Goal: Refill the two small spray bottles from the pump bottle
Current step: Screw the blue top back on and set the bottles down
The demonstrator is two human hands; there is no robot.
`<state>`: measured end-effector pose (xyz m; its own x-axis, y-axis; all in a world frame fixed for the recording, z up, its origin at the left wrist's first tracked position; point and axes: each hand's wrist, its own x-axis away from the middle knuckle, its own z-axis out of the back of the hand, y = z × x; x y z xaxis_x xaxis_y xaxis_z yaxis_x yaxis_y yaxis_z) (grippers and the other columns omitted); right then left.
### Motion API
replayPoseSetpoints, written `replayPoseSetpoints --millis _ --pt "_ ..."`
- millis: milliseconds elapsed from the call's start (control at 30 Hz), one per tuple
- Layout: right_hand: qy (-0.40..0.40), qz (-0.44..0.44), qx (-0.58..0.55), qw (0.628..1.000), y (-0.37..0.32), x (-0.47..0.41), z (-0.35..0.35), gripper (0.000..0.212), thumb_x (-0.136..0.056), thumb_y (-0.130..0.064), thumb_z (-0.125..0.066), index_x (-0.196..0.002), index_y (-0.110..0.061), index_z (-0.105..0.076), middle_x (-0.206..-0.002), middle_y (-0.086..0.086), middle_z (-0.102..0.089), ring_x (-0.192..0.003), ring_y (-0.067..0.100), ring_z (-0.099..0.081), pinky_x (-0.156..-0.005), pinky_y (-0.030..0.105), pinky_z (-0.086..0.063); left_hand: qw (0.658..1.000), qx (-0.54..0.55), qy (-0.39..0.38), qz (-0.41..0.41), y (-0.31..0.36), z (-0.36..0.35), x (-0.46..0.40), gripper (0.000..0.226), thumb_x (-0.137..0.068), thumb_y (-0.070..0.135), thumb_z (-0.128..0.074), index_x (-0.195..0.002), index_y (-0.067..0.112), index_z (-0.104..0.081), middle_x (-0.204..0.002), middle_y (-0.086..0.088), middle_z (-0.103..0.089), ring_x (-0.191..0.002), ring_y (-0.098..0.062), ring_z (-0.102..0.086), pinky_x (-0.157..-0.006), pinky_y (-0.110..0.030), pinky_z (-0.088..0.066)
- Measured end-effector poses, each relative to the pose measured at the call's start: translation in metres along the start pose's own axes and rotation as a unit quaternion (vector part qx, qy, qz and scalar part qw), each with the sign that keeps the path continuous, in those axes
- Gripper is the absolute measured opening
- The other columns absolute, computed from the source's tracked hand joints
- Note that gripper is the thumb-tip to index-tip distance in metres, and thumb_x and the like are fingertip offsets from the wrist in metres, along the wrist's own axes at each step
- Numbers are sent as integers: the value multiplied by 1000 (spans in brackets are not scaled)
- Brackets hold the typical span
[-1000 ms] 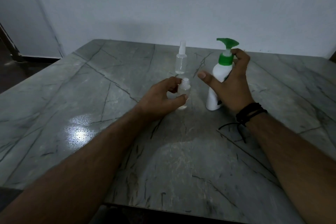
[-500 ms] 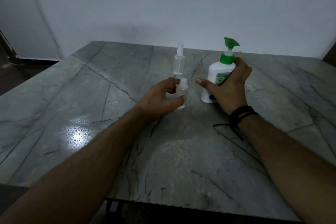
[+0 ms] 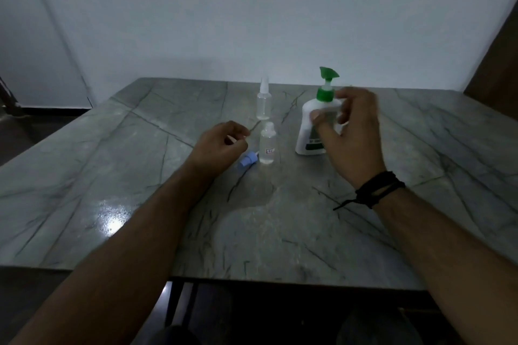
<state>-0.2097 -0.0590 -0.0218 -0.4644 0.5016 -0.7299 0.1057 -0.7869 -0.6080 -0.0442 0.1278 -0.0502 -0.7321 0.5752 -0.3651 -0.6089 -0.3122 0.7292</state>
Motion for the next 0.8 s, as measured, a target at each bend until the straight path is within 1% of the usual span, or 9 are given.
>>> replayPoseSetpoints --millis 67,133,233,367,433,533,667,733,800 --pt "-76 13 8 997 -14 14 -5 35 -86 -27 -75 -111 -18 -53 -107 5 -54 -83 9 -53 -72 17 -46 998 -47 -43 -17 2 0 1 22 -86 24 -64 -108 24 -69 -99 5 -64 -81 -8 -61 -67 -23 -48" --pt "-143 2 34 989 -22 26 -14 38 -85 -31 -76 -115 -20 -54 -103 0 -55 -84 11 -54 -71 22 -45 993 -87 -78 -25 2 0 4 24 -85 36 -65 -108 30 -68 -99 7 -63 -82 -7 -60 -72 -30 -53" --pt "-202 -29 60 977 -25 33 -28 53 -86 -36 -74 -130 -19 -50 -114 -2 -53 -94 9 -51 -78 21 -41 985 -142 -85 -41 1 -1 7 31 -84 50 -65 -111 35 -65 -98 12 -60 -84 -4 -56 -75 -32 -52" --pt "-244 -54 83 965 -27 26 -49 67 -88 -38 -72 -142 -13 -41 -137 9 -49 -118 22 -55 -97 30 -47 979 -169 -105 -32 4 -2 9 27 -86 42 -67 -111 33 -64 -102 9 -63 -89 -9 -56 -82 -37 -52" --pt "-254 -55 93 961 -26 22 -59 63 -88 -36 -71 -140 -12 -44 -135 10 -51 -120 25 -55 -98 33 -45 980 -168 -100 -21 4 -3 9 26 -87 38 -66 -112 32 -64 -103 10 -65 -90 -10 -58 -83 -38 -52" --pt "-262 -45 110 958 -22 18 -69 51 -90 -34 -66 -133 -13 -47 -125 11 -56 -113 28 -57 -91 33 -47 994 -104 -44 11 2 -4 8 33 -86 34 -70 -115 27 -57 -100 9 -63 -88 -9 -61 -79 -31 -53" --pt "-254 -43 85 963 -12 20 -78 44 -93 -34 -62 -130 -17 -48 -116 7 -64 -101 25 -62 -84 31 -47 995 -7 85 57 0 -2 5 28 -84 28 -73 -105 19 -56 -98 5 -63 -86 -9 -62 -71 -26 -54" --pt "-241 -42 64 968 -6 23 -80 44 -92 -36 -63 -130 -19 -48 -115 3 -65 -100 23 -62 -86 32 -50 990 25 127 52 2 0 4 26 -84 26 -73 -104 19 -57 -97 5 -62 -83 -6 -61 -66 -20 -49" --pt "-230 -40 50 971 -2 25 -80 44 -92 -37 -65 -129 -20 -50 -113 1 -65 -100 21 -62 -84 29 -47 985 71 152 36 7 5 2 25 -86 23 -72 -106 19 -59 -99 5 -63 -84 -6 -63 -67 -19 -50"
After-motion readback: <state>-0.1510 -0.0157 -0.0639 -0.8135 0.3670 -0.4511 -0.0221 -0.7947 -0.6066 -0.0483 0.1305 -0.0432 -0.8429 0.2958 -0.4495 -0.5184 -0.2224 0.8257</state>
